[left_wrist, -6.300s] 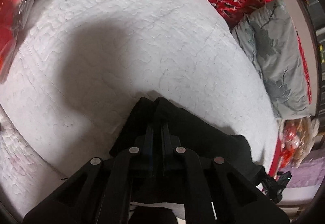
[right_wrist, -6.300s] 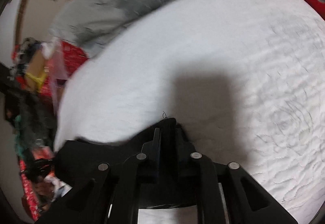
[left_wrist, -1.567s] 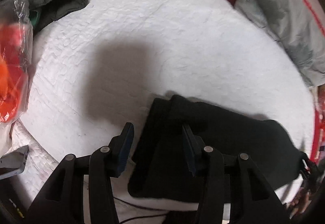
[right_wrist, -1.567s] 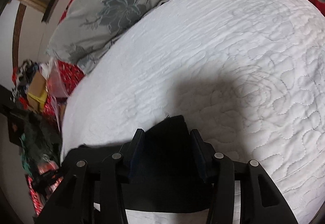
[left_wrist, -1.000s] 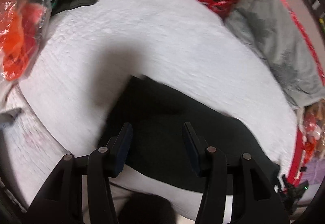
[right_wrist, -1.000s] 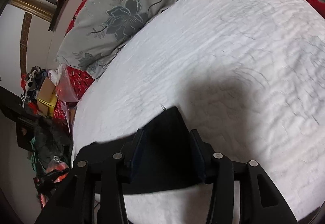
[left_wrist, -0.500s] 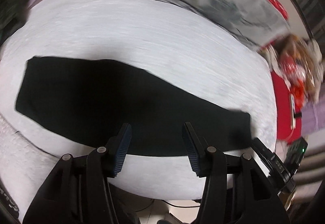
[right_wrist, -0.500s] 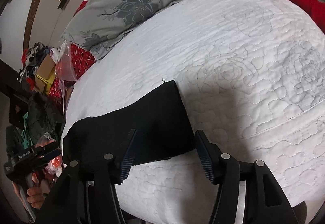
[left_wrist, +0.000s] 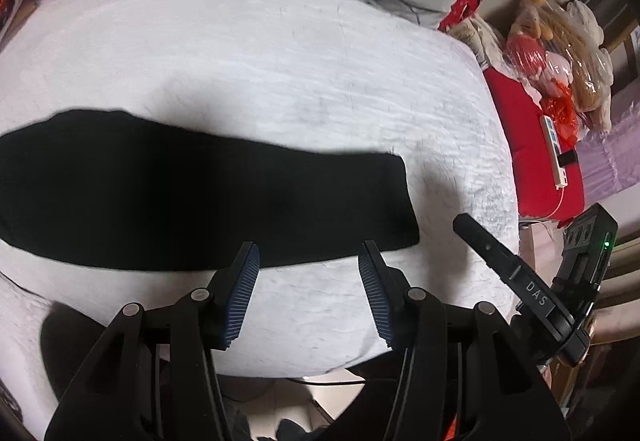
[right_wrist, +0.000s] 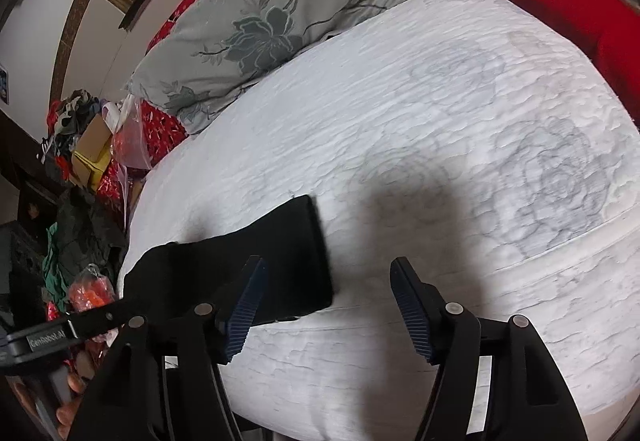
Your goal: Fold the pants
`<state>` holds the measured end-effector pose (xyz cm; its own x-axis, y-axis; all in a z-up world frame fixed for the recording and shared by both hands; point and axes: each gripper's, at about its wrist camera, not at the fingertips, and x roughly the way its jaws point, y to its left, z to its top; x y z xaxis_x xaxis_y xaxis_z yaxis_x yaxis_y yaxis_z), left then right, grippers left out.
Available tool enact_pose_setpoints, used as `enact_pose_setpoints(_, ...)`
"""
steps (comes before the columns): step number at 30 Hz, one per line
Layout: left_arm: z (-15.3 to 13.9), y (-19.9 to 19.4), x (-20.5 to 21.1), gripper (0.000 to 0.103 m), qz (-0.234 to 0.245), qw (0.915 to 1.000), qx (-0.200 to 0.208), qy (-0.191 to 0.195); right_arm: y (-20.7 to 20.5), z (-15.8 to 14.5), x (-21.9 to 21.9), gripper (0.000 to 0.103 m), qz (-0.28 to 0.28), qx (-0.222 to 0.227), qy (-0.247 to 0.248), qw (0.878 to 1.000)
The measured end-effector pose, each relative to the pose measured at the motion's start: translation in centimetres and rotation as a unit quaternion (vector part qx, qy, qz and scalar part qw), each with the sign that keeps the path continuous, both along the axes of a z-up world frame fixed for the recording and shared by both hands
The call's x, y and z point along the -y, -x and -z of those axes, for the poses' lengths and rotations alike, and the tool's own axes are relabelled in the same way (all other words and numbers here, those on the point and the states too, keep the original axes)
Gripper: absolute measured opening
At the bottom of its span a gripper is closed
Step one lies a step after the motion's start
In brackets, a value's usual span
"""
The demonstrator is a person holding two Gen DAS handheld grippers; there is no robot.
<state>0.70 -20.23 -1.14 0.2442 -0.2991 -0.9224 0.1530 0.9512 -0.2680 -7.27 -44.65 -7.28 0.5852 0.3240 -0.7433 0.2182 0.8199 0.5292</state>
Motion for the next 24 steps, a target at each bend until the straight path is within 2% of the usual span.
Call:
enact_pose_setpoints(7,1.9,0.7,0.8,0.05,-0.012,0.9996,-0.023,-0.007,-0.1,1.2,1.4,0.068,0.004,-0.018,-0.01,1.0)
enact_pose_setpoints(12,2.5,0.8,0.5,0.05,-0.037,0.9988,-0.031,-0.009,-0.7,1.1,1.0,0.068,-0.013,-0.018,-0.027,0.999)
enact_pose_setpoints(18,3.9,1.2,-1.3,0.05,-0.082,0.9948,-0.058,0.022,-0.5,0.7,1.4,0.068,-0.015,-0.017,-0.035,0.999)
enact_pose_setpoints(24,6.4,1.8,-3.1,0.05,-0.133,0.9794,-0.118,0.095,-1.7,2.5,0.6,0.07,-0.031,-0.039,-0.067,0.997)
